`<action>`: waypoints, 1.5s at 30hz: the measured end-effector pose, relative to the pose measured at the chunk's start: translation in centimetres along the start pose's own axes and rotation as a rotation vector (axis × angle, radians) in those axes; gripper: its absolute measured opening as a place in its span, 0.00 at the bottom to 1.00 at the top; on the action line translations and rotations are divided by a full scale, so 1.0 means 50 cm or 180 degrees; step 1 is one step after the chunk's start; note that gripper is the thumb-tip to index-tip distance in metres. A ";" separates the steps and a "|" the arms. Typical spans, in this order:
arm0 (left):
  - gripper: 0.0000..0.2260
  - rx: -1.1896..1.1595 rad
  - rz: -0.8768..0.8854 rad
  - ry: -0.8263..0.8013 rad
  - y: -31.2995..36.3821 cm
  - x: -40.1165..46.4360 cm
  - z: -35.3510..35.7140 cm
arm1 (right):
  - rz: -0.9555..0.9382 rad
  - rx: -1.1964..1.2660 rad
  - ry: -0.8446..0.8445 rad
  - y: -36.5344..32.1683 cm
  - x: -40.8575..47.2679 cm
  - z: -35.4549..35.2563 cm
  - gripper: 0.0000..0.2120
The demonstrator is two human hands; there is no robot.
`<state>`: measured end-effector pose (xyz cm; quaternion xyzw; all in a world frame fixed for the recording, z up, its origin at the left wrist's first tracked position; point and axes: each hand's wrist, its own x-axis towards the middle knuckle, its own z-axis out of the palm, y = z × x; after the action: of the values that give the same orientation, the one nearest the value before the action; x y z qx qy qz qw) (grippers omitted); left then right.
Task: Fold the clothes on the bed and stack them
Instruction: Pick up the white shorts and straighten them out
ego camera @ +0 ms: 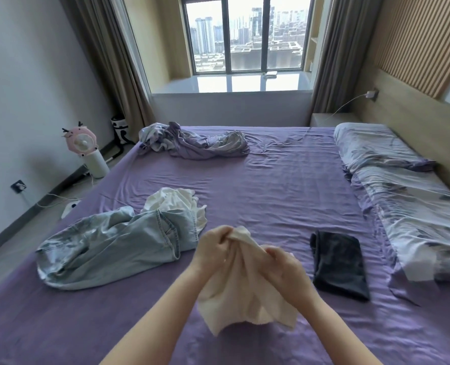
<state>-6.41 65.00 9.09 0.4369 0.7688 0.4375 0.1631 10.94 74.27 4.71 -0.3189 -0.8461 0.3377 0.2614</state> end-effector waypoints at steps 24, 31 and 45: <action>0.14 -0.0516 -0.0207 0.0264 0.028 0.006 0.012 | 0.0808 0.1866 -0.0194 -0.130 0.160 -0.049 0.10; 0.12 -0.0740 0.0090 -0.0372 0.084 0.086 -0.052 | -0.0785 -0.0496 -0.0318 -0.113 0.132 -0.071 0.34; 0.11 0.1210 -0.0085 -0.0503 0.014 0.071 -0.108 | -0.0858 0.0127 0.0537 -0.168 0.152 -0.091 0.07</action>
<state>-11.45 65.21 13.18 0.4826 0.8281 0.2466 0.1433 5.86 76.77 15.54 -0.2244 -0.8494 0.2883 0.3808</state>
